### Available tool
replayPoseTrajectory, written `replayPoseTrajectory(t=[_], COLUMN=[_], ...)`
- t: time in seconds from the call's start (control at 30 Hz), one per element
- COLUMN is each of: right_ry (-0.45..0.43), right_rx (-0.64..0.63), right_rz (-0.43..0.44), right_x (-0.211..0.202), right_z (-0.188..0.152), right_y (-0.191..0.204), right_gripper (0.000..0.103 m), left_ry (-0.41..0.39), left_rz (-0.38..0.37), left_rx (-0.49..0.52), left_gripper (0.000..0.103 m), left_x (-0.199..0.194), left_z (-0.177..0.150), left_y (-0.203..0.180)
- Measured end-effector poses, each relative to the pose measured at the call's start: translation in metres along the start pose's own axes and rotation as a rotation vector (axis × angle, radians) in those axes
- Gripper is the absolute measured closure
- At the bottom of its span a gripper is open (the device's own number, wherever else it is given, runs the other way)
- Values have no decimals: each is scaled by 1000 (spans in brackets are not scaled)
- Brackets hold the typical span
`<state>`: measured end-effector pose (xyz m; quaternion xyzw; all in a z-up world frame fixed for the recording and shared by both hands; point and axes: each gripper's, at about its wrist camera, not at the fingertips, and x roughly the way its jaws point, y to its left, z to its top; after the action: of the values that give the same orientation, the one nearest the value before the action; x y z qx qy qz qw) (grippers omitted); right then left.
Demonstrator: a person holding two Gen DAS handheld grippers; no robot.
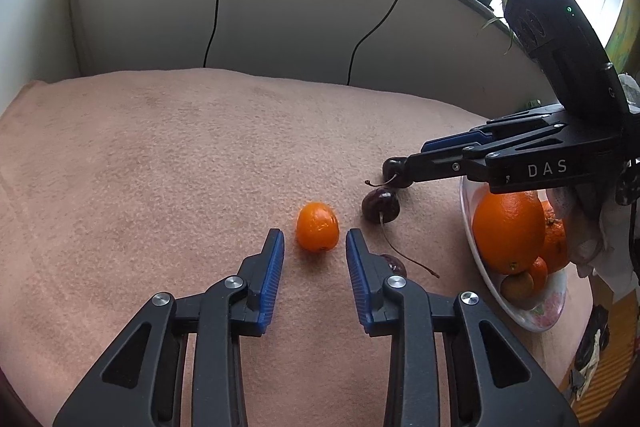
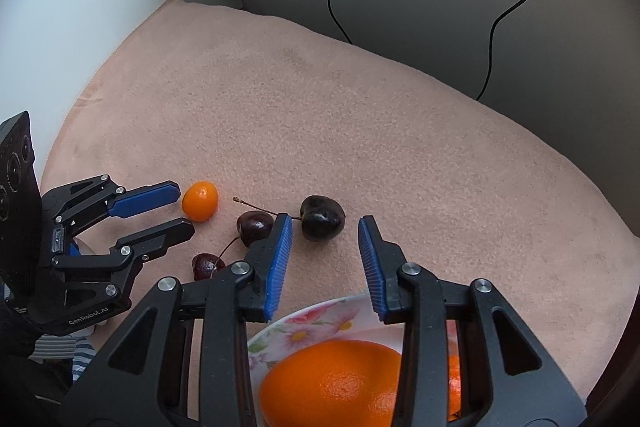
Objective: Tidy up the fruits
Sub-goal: 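Move the right gripper to a dark red cherry and close on it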
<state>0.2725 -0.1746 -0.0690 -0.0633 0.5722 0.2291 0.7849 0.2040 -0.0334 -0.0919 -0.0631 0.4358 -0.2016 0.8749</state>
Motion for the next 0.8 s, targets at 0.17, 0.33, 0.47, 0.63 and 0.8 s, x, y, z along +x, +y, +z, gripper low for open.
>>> replayPoseTrajectory(t=[0.17,0.33,0.47,0.63,0.8], right_ry=[34,63,70,71,59], right_rx=[27,37,33,22,21], right_rz=[22,37,29,20,10], right_x=[6,14,20,26,23], right_z=[9,9,13,14,12], right_y=[-3,-2,1,8,10], right_gripper=[67,67,67,76,77], left_ry=[14,23,29,31,26], left_rz=[-5,-10,-20,-18,-16], left_rx=[-1,3,-9,-8,-7], left_gripper=[73,74,76,80,81], left_x=[6,12,19,25,21], left_z=[0,5,11,16,12], left_y=[-1,-5,-5,-10,-12])
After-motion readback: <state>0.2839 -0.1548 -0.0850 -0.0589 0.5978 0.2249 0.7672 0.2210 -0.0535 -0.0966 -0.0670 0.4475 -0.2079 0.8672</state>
